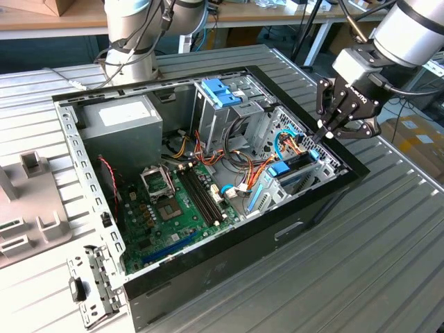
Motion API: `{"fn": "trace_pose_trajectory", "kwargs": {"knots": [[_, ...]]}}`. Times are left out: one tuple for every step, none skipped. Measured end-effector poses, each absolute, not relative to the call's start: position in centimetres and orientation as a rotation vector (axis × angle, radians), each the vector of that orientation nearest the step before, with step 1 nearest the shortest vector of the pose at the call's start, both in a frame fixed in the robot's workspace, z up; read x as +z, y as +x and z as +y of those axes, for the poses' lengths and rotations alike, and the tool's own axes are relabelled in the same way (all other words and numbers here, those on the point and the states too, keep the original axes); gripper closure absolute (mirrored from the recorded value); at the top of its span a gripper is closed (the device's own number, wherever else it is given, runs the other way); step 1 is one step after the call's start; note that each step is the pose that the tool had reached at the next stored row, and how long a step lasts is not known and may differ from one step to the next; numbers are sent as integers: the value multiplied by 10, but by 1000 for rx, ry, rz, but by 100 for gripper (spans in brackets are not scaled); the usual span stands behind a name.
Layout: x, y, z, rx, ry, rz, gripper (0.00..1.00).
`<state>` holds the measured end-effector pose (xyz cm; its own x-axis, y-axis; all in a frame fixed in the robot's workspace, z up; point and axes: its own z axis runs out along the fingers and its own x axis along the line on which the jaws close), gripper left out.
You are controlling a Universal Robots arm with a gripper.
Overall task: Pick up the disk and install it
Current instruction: 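Insert the second disk wire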
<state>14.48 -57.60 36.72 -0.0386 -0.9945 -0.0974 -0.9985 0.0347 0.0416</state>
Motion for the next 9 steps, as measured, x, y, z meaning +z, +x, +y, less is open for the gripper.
{"fn": "trace_pose_trajectory", "kwargs": {"knots": [[367, 145, -576, 152, -2149, 2230, 89], [367, 145, -576, 151, -2149, 2230, 89], [367, 145, -576, 151, -2149, 2230, 83], [367, 145, -576, 151, -2149, 2230, 76], [367, 145, -576, 151, -2149, 2230, 70], [367, 145, -576, 151, -2149, 2230, 70], [367, 145, -576, 151, -2149, 2230, 64], [367, 145, -576, 151, -2149, 2230, 64], [368, 145, -576, 151, -2149, 2230, 64]]}}
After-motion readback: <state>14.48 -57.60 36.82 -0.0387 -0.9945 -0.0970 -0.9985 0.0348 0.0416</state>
